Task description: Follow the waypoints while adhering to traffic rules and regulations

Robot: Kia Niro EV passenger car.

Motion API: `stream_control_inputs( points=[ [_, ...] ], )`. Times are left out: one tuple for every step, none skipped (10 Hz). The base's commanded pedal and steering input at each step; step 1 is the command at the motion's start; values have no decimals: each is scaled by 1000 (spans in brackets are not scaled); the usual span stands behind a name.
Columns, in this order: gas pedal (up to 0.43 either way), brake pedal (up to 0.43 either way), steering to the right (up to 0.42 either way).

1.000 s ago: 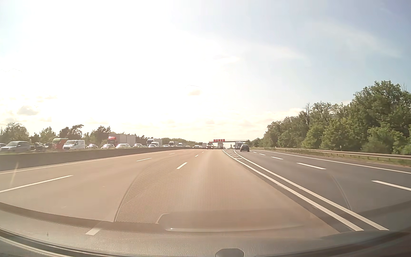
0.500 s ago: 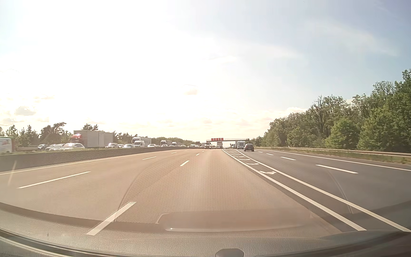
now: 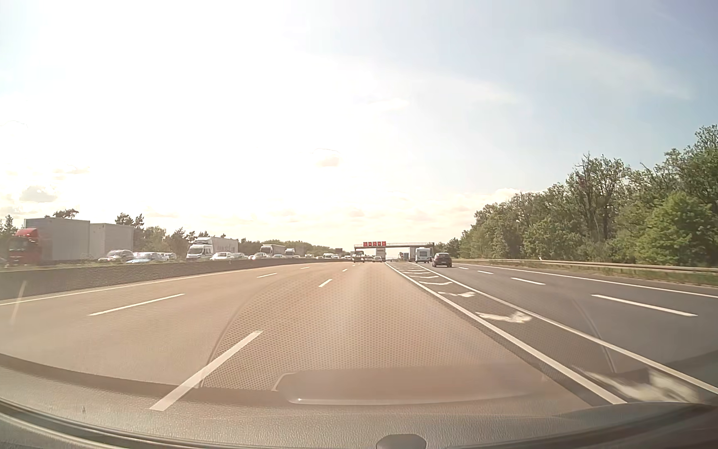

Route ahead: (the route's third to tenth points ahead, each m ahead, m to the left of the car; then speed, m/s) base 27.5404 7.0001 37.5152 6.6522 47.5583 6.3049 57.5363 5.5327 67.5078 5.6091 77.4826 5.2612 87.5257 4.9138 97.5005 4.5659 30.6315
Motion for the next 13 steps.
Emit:
stream_control_inputs(
  points=[
    [0, 0, 2],
    [0, 0, 1],
    [0, 0, 1],
    [0, 0, 1],
    [0, 0, 2],
    [0, 0, 2],
    [0, 12, 2],
    [0, 18, 1],
    [0, 30, 2],
    [0, 73, 2],
    [0, 85, 2],
    [0, 98, 2],
    [0, 110, 2]
  ],
)
